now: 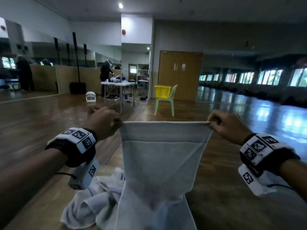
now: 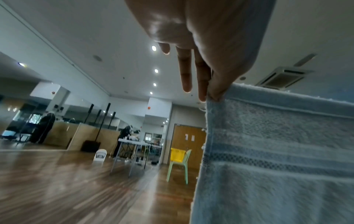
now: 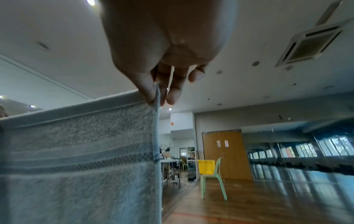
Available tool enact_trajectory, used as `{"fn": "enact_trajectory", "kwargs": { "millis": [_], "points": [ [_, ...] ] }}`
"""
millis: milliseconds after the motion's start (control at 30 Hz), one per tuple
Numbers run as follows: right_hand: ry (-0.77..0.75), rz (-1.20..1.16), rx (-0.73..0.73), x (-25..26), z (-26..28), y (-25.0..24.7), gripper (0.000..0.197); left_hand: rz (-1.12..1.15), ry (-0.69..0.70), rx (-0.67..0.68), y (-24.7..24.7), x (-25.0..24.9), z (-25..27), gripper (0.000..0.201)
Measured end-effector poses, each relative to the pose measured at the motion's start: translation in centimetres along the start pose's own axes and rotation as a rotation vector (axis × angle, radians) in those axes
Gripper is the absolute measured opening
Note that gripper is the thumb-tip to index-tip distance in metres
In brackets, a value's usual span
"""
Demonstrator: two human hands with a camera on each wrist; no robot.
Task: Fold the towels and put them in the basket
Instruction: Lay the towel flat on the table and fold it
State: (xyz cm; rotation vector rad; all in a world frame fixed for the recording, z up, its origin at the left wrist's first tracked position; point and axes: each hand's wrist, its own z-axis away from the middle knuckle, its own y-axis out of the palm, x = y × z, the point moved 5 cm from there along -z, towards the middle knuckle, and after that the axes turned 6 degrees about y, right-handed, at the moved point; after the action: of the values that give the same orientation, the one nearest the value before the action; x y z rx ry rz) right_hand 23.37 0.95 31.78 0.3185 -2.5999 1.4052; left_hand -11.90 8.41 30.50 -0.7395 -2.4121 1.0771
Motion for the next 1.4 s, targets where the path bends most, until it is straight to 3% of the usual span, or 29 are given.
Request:
{"fn": "enact_trajectory", "kwargs": {
  "millis": [200, 433, 533, 867, 967, 1033, 1067, 1167, 1200, 1233, 1300, 1333, 1400],
  "points": [
    [0.048, 0.081, 0.382, -4.5, 8.5, 11.2, 0.037, 0.116, -0.062, 0.288, 11.3, -2.7, 10.0, 0.013],
    [0.06, 0.119, 0.681, -7.3, 16.5, 22.2, 0.022, 0.069, -0.059, 0.644, 20.3, -6.3, 19.5, 0.012],
    [0.05, 0.169, 0.76, -8.0, 18.4, 25.0, 0.008, 0.083, -0.091, 0.727, 22.1, -6.5, 21.8, 0.014],
    [0.084, 0.073, 0.776, -9.5, 19.9, 27.8, 0.012, 0.146, -0.081, 0.779, 23.5, -6.8, 22.8, 0.023],
    [0.093, 0.113, 0.875, -8.9, 19.5, 28.2, 0.013, 0.211, -0.064, 0.874, 23.3, -6.6, 22.0, 0.02],
    [0.151, 0.109, 0.858, -8.1, 18.3, 27.5, 0.009, 0.219, -0.074, 0.813, 22.5, -6.0, 20.5, 0.017],
    [0.171, 0.087, 0.715, -7.8, 17.2, 26.7, 0.009, 0.199, -0.091, 0.654, 21.6, -5.5, 19.3, 0.016],
    [0.181, -0.084, -0.068, -7.4, 13.4, 21.1, 0.012, 0.169, -0.152, -0.045, 16.9, -4.0, 16.3, 0.008],
    [0.168, -0.112, -0.259, -7.3, 13.0, 19.4, 0.012, 0.144, -0.155, -0.202, 15.5, -3.8, 15.9, 0.006],
    [0.167, -0.121, -0.358, -6.9, 12.8, 18.0, 0.012, 0.124, -0.149, -0.289, 14.6, -3.8, 15.7, 0.005],
    [0.127, -0.105, -0.349, -6.8, 13.2, 17.8, 0.011, 0.141, -0.122, -0.284, 14.3, -4.0, 16.0, 0.007],
    [0.072, -0.096, -0.254, -6.7, 13.8, 18.5, 0.011, 0.167, -0.096, -0.205, 14.9, -4.3, 16.5, 0.013],
    [-0.042, -0.063, 0.083, -7.7, 15.6, 21.8, 0.012, 0.185, -0.025, 0.039, 17.2, -5.0, 18.3, 0.026]
  ]
}}
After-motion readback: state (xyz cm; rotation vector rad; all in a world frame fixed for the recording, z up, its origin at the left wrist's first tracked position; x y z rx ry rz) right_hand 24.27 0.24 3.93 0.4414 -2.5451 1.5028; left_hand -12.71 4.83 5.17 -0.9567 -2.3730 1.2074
